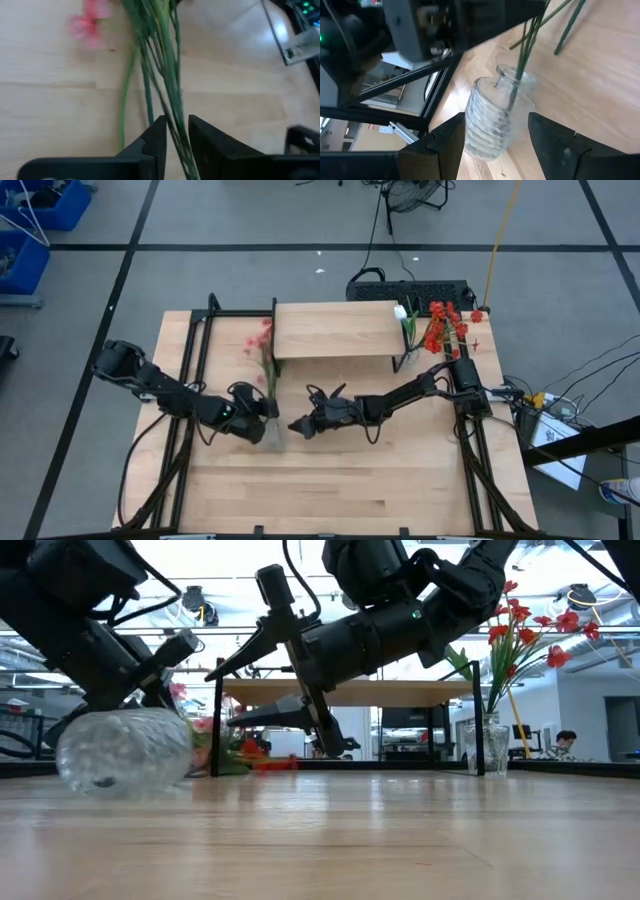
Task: Pick and place flowers into a vace then onto a shelf
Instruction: Put the pink flowers into the left transparent vase
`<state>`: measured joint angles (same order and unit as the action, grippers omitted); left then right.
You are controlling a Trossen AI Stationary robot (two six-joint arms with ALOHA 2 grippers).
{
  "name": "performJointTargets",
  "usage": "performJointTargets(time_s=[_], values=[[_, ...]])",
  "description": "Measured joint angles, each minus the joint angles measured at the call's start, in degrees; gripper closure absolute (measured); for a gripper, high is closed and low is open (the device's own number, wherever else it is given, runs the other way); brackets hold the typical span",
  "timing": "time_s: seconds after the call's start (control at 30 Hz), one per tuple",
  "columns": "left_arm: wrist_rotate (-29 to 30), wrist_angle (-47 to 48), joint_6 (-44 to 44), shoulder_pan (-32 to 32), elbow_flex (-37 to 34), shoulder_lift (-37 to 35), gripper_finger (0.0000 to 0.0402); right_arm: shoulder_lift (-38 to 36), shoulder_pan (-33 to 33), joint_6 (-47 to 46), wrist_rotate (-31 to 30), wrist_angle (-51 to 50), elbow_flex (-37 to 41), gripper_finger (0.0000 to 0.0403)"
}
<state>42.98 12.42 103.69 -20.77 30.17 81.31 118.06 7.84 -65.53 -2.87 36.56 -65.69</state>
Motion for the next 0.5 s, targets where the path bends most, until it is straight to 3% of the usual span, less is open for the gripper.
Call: performJointTargets(time_s=[0.33,0.5], values=[[-16.1,1.2,3.2,3.3,0.0,-5.3,0.0248,0.0,-0.3,0.4,0.2,-3.1,0.0,0.0195],[-14.2,2.4,-1.6,2.9,0.0,-11.2,0.0215,0.0,-0.9,0.6,0.2,-3.9,0.0,0.0195]])
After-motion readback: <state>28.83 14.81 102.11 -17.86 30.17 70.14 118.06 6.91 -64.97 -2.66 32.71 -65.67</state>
